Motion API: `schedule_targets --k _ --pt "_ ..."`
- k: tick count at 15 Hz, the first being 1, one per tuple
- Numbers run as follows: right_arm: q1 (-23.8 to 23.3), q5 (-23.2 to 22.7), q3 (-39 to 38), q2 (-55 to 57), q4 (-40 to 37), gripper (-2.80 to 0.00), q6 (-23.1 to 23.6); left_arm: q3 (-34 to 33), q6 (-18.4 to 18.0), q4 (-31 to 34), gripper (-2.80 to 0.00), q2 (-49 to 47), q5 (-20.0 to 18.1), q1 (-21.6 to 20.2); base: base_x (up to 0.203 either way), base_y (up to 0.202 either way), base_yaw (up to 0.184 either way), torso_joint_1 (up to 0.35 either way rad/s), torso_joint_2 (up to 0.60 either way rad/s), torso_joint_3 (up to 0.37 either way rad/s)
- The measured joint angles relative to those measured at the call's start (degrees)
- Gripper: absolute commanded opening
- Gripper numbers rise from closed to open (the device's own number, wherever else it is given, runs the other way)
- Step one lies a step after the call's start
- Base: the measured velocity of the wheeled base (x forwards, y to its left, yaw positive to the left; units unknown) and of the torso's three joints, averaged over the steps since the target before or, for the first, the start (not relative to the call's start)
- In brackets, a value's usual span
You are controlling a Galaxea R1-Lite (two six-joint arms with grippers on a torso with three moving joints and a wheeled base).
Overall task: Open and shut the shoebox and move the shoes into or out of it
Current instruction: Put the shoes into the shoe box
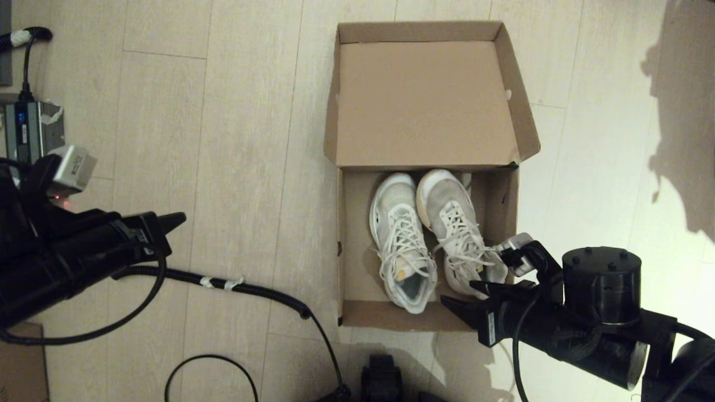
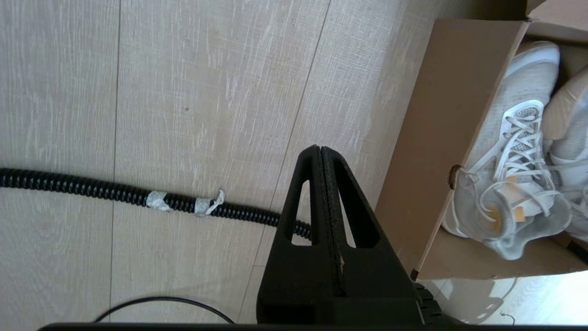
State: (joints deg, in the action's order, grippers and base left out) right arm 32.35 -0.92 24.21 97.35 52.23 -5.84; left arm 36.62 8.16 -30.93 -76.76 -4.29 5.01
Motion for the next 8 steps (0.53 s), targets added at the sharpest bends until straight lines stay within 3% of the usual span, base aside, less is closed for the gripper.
schedule_targets --k 4,8 --pt "0.0 3.2 -2.8 -5.9 -1.1 0.0 -1.8 -0.7 0.0 0.0 -2.8 0.9 0.0 0.2 0.0 0.0 0.0 0.0 0.0 0.0" --pt "-3.2 11.8 -5.4 -16.3 -8.1 0.0 -6.0 -3.0 1.6 0.0 -2.8 3.2 0.0 2.2 0.0 0.0 0.0 0.0 0.0 0.0"
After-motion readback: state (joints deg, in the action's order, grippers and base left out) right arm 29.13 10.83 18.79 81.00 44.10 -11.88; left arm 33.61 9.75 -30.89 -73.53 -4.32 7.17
